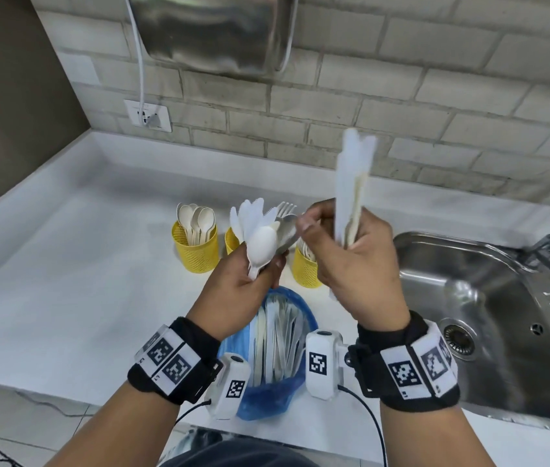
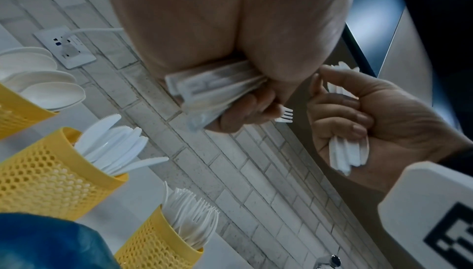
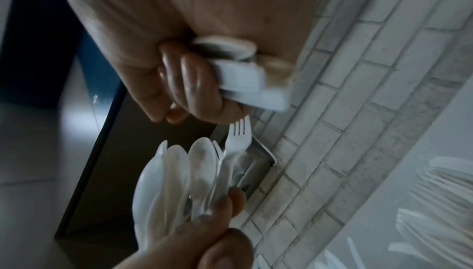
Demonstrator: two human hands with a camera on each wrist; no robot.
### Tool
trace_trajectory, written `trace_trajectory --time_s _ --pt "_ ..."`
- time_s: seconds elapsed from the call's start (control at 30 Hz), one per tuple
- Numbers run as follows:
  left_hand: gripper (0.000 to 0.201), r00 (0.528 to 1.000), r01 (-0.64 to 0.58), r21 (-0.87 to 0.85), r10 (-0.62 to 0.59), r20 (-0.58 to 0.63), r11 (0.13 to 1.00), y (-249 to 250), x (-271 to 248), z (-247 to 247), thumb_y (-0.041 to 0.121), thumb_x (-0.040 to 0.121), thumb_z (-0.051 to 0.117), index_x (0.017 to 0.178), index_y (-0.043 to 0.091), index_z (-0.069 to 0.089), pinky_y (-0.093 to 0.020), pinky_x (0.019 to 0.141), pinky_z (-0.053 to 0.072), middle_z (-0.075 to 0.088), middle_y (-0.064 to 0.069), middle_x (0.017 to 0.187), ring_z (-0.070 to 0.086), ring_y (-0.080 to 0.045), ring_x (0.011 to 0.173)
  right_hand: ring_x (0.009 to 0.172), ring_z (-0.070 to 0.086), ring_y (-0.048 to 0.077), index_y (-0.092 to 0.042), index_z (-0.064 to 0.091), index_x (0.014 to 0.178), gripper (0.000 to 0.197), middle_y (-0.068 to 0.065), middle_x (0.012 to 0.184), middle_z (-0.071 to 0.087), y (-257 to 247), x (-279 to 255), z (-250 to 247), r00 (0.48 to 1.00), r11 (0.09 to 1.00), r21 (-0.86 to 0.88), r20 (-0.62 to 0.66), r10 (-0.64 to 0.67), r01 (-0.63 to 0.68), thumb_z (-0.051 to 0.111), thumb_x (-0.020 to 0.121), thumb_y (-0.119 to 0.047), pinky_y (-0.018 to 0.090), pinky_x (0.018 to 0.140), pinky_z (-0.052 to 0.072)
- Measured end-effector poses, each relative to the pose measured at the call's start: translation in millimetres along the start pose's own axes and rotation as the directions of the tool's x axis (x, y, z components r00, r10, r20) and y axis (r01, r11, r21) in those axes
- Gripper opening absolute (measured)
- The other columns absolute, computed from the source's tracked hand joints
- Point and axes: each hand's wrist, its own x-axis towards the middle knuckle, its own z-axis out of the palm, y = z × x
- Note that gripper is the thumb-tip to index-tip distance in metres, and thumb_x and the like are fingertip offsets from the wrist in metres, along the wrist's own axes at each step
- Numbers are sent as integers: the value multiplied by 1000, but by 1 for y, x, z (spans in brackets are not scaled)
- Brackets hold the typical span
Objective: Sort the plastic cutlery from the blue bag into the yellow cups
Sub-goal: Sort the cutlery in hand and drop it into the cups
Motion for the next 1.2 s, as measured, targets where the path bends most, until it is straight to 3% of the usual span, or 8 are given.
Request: trace_trajectory --time_s 0.17,0.27,0.37,0.5,0.7,0.93,1.1,1.2 --pt "34 999 -32 -32 33 35 999 2 6 2 21 103 58 137 28 59 -38 99 54 71 10 123 65 -8 116 71 68 0 -8 75 91 2 -14 77 73 4 1 3 998 991 -132 52 39 -32 73 93 -7 10 68 48" --pt "40 998 -46 -1 46 40 999 1 9 3 21 104 58 143 29 55 -43 109 49 67 11 133 60 -10 127 74 68 2 -11 75 92 2 -15 77 72 4 4 1 997 986 -165 62 50 -39 74 92 -9 11 70 49" --pt "39 999 -44 15 43 25 999 1 10 4 20 103 59 140 29 57 -39 107 51 68 15 129 61 -6 123 72 67 9 -12 72 91 4 -5 75 71 3 7 1 998 986 -168 57 24 -14 72 93 -9 15 69 51" --pt "35 998 -53 53 51 41 997 0 12 5 21 102 59 136 26 59 -24 98 51 68 24 121 62 0 117 58 54 4 -13 65 91 9 -12 65 58 6 12 0 999 989 -147 27 23 -19 66 96 -6 16 59 44" --pt "40 994 -94 38 91 68 995 1 20 7 18 104 57 143 28 54 -20 106 46 63 24 134 56 1 128 68 60 7 -17 66 99 8 -13 73 63 15 21 -2 999 988 -156 53 -11 19 70 95 -11 19 68 50" --pt "30 996 -72 90 66 64 993 -5 32 8 20 101 60 125 39 57 -13 92 47 67 32 112 62 5 109 84 70 17 -14 70 97 4 1 87 73 26 34 -9 999 994 -113 44 2 3 70 96 -11 29 77 57" --pt "35 993 -74 53 69 101 996 -4 37 9 34 98 61 131 39 54 -12 94 46 66 29 121 60 6 115 65 64 18 -17 66 94 3 3 79 68 33 40 -11 999 998 59 -32 5 -3 66 96 -15 26 62 48" --pt "29 992 -58 26 55 110 998 -4 38 8 41 95 57 123 40 56 -11 88 45 68 29 112 62 7 106 48 51 9 -17 65 93 4 -9 63 57 35 44 -15 988 985 170 -152 1 26 64 97 -16 24 53 42"
